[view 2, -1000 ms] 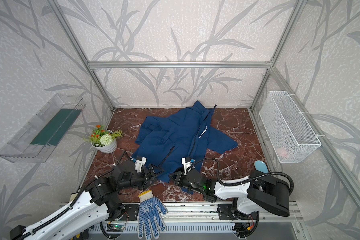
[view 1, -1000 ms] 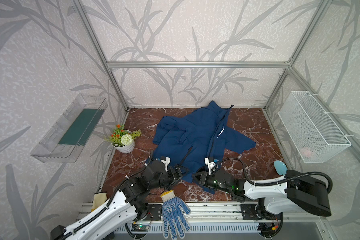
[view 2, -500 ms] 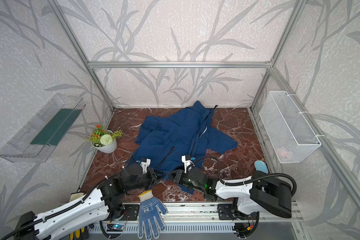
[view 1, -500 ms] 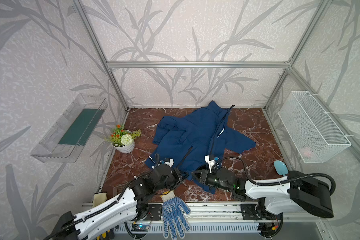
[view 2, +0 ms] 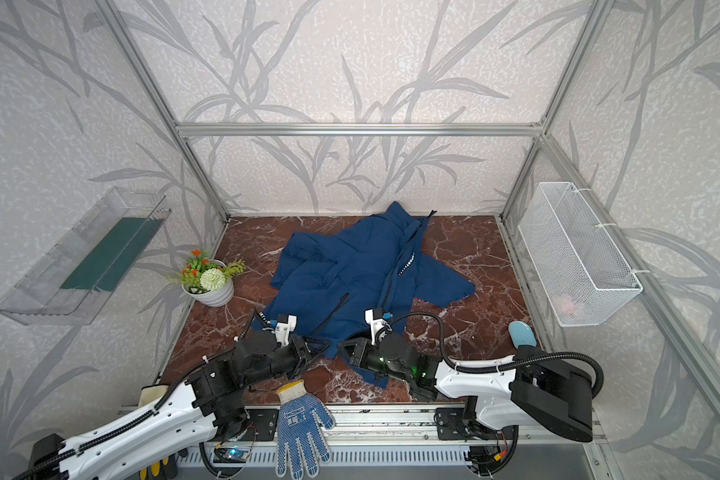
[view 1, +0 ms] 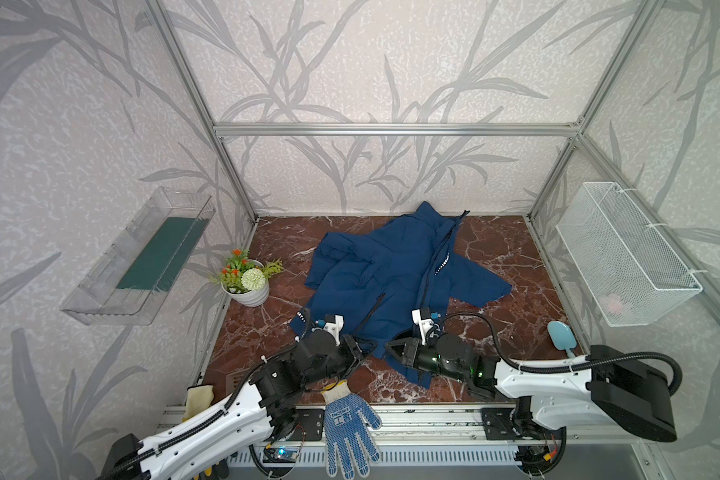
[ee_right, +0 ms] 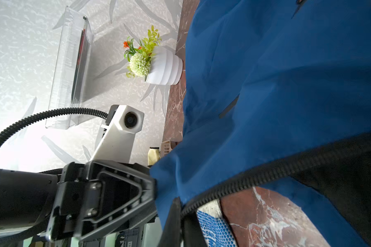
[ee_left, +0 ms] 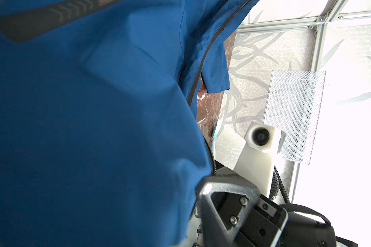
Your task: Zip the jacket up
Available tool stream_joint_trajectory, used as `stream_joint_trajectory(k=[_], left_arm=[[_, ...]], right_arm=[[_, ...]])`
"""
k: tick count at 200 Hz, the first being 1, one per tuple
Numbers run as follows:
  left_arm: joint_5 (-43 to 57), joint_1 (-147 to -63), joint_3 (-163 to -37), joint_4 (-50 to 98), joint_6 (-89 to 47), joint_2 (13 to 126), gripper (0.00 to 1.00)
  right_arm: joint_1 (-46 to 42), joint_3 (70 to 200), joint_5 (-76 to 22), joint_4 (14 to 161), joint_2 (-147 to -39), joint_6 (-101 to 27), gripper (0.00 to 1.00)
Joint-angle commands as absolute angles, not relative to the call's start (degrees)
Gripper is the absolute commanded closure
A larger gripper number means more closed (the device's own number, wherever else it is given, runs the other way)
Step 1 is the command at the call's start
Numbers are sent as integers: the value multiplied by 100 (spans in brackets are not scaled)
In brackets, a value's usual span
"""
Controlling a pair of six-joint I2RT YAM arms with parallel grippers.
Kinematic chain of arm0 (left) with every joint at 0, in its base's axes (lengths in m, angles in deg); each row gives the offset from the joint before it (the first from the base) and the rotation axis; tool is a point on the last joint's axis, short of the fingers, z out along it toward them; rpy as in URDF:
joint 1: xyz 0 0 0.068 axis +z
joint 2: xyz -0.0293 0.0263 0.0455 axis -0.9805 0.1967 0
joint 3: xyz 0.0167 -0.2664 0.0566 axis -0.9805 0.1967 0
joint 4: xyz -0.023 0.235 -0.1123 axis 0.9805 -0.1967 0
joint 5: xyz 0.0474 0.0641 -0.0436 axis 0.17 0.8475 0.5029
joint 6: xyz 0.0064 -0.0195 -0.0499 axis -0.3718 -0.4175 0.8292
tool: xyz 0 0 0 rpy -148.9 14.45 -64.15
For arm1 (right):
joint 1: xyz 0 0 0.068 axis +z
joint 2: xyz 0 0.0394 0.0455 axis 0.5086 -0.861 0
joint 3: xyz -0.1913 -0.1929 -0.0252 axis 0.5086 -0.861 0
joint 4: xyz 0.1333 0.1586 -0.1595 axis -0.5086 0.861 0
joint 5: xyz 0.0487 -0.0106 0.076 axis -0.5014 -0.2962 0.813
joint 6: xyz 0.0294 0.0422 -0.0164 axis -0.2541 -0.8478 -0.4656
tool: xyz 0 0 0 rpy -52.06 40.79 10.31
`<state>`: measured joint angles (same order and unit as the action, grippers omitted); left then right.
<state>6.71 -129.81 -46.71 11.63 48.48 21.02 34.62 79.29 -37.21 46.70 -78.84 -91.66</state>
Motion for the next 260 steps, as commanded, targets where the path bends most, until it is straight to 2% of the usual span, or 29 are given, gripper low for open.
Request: stream_joint_trajectory(k=[1,18,40,53,199,231,248,260], left_arm=[[877,-12981,-4655,992,4821,2016,52],[974,-12975,-4615,972,4796,1963,74],[1053,-12929,-4610,867,4751,1862,88],[1028,-12921,-4619,834,4720,1865,100],[857,-12912,-4954,952,4670,2172,100],[898,-12911,-4943,918,4683,2158,94],[950,-12911,-4892,1005,4738,2091,84],[980,-12906,-4873,1044,4758,2072,82]], right_arm=[[3427,7959,-3662,4663,-7798,-9094,100],[3427,7922,-3634,4477,-7754,-9113,100],[3421,7944,-3613,4488,-7720,-9071,100],[3396,7984,-3583,4465,-7734,-9022,100],[2998,8925,-2075,3675,-9431,-9085,100],[2990,8786,-2176,3504,-9495,-9182,100],[2982,8747,-2198,3509,-9454,-9183,100],[2986,8742,-2197,3538,-9421,-9165,100]])
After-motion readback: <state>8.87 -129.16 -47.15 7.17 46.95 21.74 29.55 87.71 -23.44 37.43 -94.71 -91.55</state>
